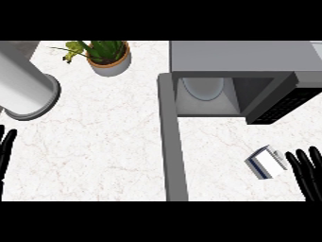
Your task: Pick up the milk, place it into the microwave and close the microwave
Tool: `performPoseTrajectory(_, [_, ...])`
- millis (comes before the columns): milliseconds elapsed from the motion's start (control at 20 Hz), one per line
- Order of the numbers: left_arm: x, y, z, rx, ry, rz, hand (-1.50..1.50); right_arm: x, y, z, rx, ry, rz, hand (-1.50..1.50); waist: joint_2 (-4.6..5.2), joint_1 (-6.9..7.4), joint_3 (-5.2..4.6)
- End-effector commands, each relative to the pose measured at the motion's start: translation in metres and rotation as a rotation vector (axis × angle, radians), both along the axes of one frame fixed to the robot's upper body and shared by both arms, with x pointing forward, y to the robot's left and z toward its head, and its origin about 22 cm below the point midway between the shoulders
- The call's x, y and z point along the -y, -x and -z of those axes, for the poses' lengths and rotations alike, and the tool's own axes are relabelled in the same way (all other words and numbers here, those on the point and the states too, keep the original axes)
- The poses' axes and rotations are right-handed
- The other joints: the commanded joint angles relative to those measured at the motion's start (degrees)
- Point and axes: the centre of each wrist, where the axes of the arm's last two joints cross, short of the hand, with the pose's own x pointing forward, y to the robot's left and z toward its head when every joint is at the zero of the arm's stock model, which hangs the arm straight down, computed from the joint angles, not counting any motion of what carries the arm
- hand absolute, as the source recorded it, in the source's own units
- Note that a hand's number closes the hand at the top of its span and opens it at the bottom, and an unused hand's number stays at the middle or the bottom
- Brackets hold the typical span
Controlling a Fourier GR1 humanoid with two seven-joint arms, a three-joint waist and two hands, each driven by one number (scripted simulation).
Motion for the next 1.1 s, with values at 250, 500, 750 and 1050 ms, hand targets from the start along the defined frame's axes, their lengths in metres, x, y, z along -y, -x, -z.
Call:
performPoseTrajectory(250, [-0.007,0.021,0.005,-0.023,-0.005,-0.006,-1.50,0.012,-0.003,0.013,0.023,0.073,0.191,-1.50,0.04,0.00,0.01])
performPoseTrajectory(500, [-0.013,0.026,0.014,-0.007,-0.016,-0.021,-1.50,0.029,-0.018,0.055,0.005,0.077,0.243,-1.50,0.09,0.10,0.02])
performPoseTrajectory(750, [-0.007,0.041,0.008,-0.014,-0.029,-0.011,-1.50,0.027,-0.038,0.065,-0.015,0.067,0.265,-1.50,0.08,0.23,0.02])
performPoseTrajectory(1050, [-0.010,0.055,0.001,-0.009,-0.017,-0.005,-1.50,0.040,-0.049,0.096,-0.027,0.141,0.328,-1.50,0.08,0.27,0.02])
